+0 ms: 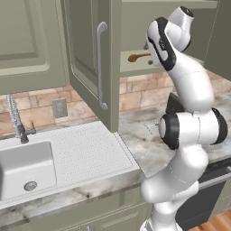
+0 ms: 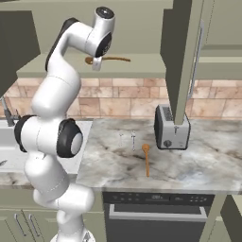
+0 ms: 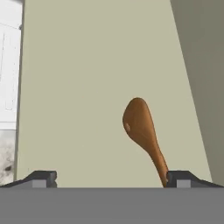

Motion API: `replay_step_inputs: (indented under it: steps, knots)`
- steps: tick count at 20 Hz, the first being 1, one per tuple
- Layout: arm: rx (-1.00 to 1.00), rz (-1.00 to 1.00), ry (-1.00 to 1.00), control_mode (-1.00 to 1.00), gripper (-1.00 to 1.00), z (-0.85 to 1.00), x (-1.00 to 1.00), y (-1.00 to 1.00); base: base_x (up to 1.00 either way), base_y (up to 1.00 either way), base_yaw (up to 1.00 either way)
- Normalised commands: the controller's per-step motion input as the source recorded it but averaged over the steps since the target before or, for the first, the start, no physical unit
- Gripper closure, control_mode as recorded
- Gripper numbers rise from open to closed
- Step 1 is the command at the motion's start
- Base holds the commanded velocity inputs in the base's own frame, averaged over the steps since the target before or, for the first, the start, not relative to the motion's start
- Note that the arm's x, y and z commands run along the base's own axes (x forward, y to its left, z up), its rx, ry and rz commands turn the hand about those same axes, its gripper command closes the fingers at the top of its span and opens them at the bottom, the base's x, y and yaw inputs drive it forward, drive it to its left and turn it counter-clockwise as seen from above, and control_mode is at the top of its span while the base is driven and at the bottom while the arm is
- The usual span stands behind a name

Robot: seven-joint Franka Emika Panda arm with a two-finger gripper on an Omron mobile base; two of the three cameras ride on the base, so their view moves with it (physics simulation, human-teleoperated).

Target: Organize the utensils by type. Pick up the wooden spoons from the counter and place them in the open cabinet. Then pick up the metallic utensils from the counter and place them in the open drawer.

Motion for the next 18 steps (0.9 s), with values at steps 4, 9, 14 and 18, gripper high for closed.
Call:
replay_step_inputs:
  steps: [4, 9, 14, 18]
  knots:
    - [0.03, -0.01, -0.08, -1.0, -1.0, 0.06, -0.71, -0.09, 0.0, 0.0, 0.0]
    - [0.13, -0.14, -0.01, -1.0, -1.0, 0.01, -0.8, -0.17, 0.0, 0.0, 0.0]
    - [0.16, -0.47, 0.01, -1.0, -1.0, 0.0, -0.81, -0.23, 0.0, 0.0, 0.0]
    - [0.18, -0.57, 0.05, -1.0, -1.0, -0.01, -0.78, -0.19, 0.0, 0.0, 0.0]
